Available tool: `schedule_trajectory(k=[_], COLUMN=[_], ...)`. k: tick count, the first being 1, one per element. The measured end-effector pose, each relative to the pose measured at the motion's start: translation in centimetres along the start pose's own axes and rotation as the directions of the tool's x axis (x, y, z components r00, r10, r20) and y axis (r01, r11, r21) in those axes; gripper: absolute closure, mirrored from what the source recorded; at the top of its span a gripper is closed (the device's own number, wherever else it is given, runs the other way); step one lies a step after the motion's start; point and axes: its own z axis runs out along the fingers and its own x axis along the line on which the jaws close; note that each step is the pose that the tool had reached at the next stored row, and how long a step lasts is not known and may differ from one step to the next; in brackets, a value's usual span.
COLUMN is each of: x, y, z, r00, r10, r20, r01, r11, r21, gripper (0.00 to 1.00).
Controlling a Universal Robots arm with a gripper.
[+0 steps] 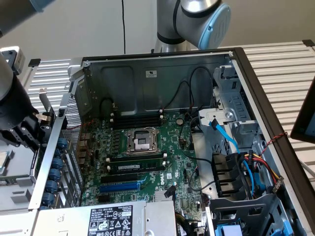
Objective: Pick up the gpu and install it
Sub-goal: 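Pick up the gpu and move the gpu toward the slot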
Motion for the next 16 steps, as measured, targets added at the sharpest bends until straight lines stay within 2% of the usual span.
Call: schedule_trajectory(k=[4,16], x=[-0.1,-0.4], y=[0.22,1.39], z=[-0.93,-6.06], r00=[1.0000,1.0000], r10=[0.001,0.001], r20=[-0.0029,-0.0057], r01=[-0.001,-0.001], r11=[1.0000,1.0000], r21=[-0.0008,-0.0008], gripper=[0.73,0.73])
